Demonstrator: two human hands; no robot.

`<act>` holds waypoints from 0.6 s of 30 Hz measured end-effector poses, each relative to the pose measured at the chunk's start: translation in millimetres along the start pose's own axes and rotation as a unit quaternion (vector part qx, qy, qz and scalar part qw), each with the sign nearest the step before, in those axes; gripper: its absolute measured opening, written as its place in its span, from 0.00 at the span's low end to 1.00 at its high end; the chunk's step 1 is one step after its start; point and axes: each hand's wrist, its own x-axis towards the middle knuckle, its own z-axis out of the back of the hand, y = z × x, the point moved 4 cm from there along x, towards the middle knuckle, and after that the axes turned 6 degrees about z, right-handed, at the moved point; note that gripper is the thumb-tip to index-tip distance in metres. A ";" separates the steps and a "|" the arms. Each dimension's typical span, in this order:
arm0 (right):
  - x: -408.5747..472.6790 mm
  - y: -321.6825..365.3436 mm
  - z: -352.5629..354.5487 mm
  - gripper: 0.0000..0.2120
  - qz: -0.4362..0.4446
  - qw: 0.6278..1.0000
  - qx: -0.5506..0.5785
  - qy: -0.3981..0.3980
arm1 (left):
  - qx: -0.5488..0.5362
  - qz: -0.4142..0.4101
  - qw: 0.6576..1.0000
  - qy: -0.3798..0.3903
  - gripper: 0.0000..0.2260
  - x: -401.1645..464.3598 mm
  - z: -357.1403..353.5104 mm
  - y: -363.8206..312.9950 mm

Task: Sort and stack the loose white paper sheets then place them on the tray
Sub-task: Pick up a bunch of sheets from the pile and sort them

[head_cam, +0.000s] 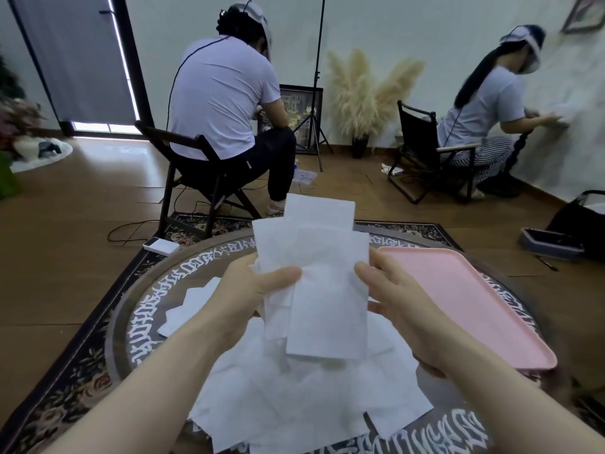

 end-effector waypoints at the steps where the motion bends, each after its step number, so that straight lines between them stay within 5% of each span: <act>1: -1.3 1.3 -6.0 0.29 0.013 0.999 0.014 0.028 | -0.002 -0.002 1.000 0.005 0.12 -2.1 -3.6 -0.8; 8: -4.8 -6.6 -16.0 0.22 0.048 0.995 0.082 -0.019 | -0.045 -0.042 0.998 -0.003 0.14 -9.3 -16.7 -5.1; 14: 1.2 -1.5 -8.6 0.28 0.138 0.984 0.091 -0.068 | -0.029 -0.147 0.989 -0.014 0.41 -9.2 -19.5 -9.4; 18: 2.6 2.5 -8.5 0.28 0.154 0.986 0.038 -0.059 | -0.027 -0.166 0.986 -0.019 0.33 -10.2 -23.5 -9.1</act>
